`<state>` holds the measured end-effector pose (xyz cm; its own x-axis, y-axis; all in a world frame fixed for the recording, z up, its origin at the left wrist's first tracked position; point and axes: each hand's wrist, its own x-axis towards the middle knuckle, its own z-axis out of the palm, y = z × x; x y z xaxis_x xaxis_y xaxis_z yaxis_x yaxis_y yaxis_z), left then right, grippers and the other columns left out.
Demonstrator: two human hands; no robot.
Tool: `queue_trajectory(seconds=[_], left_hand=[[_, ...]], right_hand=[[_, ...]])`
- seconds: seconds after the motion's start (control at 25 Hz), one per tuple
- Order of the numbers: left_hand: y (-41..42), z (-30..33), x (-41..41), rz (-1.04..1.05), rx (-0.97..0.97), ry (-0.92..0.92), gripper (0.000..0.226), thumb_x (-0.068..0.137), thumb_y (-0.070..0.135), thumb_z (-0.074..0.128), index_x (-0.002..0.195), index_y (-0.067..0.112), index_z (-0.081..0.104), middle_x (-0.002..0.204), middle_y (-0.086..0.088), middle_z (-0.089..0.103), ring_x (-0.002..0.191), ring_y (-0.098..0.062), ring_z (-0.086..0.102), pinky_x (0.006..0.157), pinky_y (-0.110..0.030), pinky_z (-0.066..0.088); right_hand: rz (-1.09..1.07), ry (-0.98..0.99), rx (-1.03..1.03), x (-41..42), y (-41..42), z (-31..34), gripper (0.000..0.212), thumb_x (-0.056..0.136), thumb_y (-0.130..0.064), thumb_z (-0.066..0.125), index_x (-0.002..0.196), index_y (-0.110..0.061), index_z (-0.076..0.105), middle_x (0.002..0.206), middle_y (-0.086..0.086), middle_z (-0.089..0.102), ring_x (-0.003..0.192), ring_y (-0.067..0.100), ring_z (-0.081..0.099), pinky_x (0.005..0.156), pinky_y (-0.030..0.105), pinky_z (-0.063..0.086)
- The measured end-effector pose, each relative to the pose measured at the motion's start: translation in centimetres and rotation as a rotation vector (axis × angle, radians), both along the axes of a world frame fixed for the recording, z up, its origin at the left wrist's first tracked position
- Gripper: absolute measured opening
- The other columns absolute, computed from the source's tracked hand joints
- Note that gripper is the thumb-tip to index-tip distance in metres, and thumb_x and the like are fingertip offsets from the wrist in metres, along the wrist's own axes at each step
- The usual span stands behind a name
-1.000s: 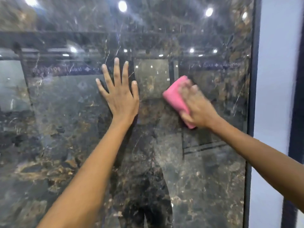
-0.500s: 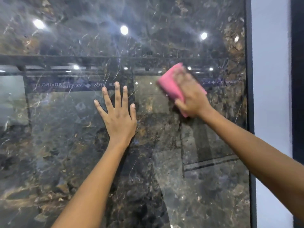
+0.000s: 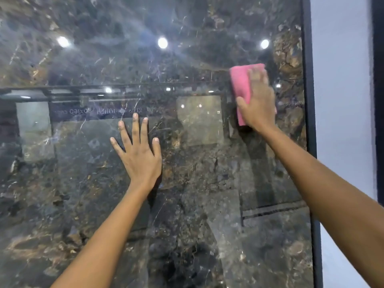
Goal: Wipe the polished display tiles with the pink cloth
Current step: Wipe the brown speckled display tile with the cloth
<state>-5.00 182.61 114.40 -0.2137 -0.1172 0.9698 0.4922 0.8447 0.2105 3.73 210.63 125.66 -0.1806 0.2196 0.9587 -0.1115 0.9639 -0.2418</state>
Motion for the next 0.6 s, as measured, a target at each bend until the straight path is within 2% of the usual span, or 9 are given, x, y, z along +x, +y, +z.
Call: queue_trajectory(seconds=[0.04, 0.08, 0.12, 0.24, 0.32, 0.4, 0.52, 0.56, 0.6], left_hand=[[0.9, 0.1, 0.6, -0.039, 0.058, 0.011, 0.058, 0.099, 0.034, 0.035, 0.154, 0.024, 0.022, 0.163, 0.001, 0.011, 0.15, -0.029, 0.002, 0.117, -0.06, -0.002], [2.2, 0.3, 1.3, -0.084, 0.102, 0.036, 0.056, 0.098, 0.033, 0.036, 0.152, 0.023, 0.025, 0.163, -0.001, 0.015, 0.15, -0.029, 0.006, 0.116, -0.059, -0.001], [4.0, 0.7, 2.0, -0.13, 0.126, 0.067, 0.055, 0.098, 0.032, 0.036, 0.151, 0.022, 0.027, 0.161, -0.004, 0.018, 0.149, -0.03, 0.01, 0.116, -0.057, 0.0], [9.3, 1.2, 3.2, -0.223, 0.143, 0.074, 0.054, 0.098, 0.033, 0.033, 0.15, 0.019, 0.031, 0.16, -0.005, 0.023, 0.148, -0.029, 0.014, 0.117, -0.054, 0.002], [11.3, 0.4, 2.7, -0.167, 0.091, 0.03, 0.055, 0.1, 0.036, 0.028, 0.153, 0.02, 0.027, 0.162, -0.001, 0.018, 0.15, -0.028, 0.008, 0.118, -0.054, 0.0], [11.7, -0.8, 1.7, -0.021, -0.003, 0.007, 0.057, 0.101, 0.04, 0.024, 0.156, 0.022, 0.019, 0.164, -0.001, 0.009, 0.15, -0.03, 0.0, 0.119, -0.053, -0.002], [11.6, -1.4, 1.2, 0.077, -0.015, 0.007, 0.058, 0.102, 0.04, 0.024, 0.157, 0.022, 0.014, 0.164, -0.002, 0.003, 0.15, -0.03, -0.004, 0.119, -0.049, -0.007], [11.7, -1.3, 1.2, 0.075, -0.007, 0.003, 0.058, 0.102, 0.04, 0.024, 0.157, 0.022, 0.014, 0.164, -0.001, 0.003, 0.15, -0.03, -0.003, 0.119, -0.049, -0.007], [11.9, -1.2, 1.3, 0.076, -0.007, 0.002, 0.058, 0.102, 0.04, 0.025, 0.157, 0.022, 0.015, 0.164, -0.001, 0.004, 0.15, -0.03, -0.003, 0.119, -0.048, -0.007]], right_hand=[[0.011, 0.049, -0.237, 0.0, -0.1, -1.5, 0.076, 0.086, -0.031, 0.05, 0.153, -0.014, 0.018, 0.159, 0.01, 0.017, 0.144, 0.028, 0.02, 0.114, 0.053, 0.023], [0.014, 0.086, -0.302, -0.3, -0.9, -3.9, 0.078, 0.086, -0.028, 0.054, 0.153, -0.012, 0.017, 0.16, 0.01, 0.014, 0.145, 0.027, 0.016, 0.116, 0.051, 0.019], [0.037, 0.098, -0.158, -1.0, -1.9, -6.6, 0.08, 0.082, -0.025, 0.058, 0.152, -0.008, 0.021, 0.159, 0.012, 0.015, 0.145, 0.027, 0.016, 0.118, 0.048, 0.016], [0.066, -0.06, 0.834, -1.6, -2.9, -15.0, 0.081, 0.073, -0.032, 0.06, 0.146, -0.005, 0.036, 0.154, 0.013, 0.03, 0.144, 0.025, 0.023, 0.12, 0.038, 0.009], [0.011, -0.046, 1.024, -1.1, 1.8, -14.2, 0.078, 0.076, -0.038, 0.052, 0.146, -0.007, 0.036, 0.153, 0.011, 0.033, 0.146, 0.02, 0.019, 0.121, 0.035, 0.004], [-0.012, 0.005, 0.663, -0.2, 6.8, -10.6, 0.077, 0.078, -0.035, 0.05, 0.148, -0.007, 0.032, 0.155, 0.012, 0.028, 0.147, 0.014, 0.009, 0.121, 0.033, 0.006], [-0.02, 0.077, -0.338, 0.9, 7.9, -6.0, 0.073, 0.087, -0.028, 0.043, 0.153, -0.012, 0.017, 0.161, 0.007, 0.011, 0.148, 0.019, 0.005, 0.119, 0.047, 0.013], [0.006, 0.052, -0.397, 0.6, 5.7, -5.6, 0.071, 0.086, -0.029, 0.037, 0.153, -0.012, 0.019, 0.16, 0.006, 0.012, 0.148, 0.023, 0.009, 0.118, 0.052, 0.017], [0.045, 0.018, -0.197, 0.1, 3.2, -5.8, 0.072, 0.083, -0.031, 0.032, 0.152, -0.012, 0.021, 0.16, 0.005, 0.013, 0.147, 0.024, 0.011, 0.118, 0.053, 0.016]])
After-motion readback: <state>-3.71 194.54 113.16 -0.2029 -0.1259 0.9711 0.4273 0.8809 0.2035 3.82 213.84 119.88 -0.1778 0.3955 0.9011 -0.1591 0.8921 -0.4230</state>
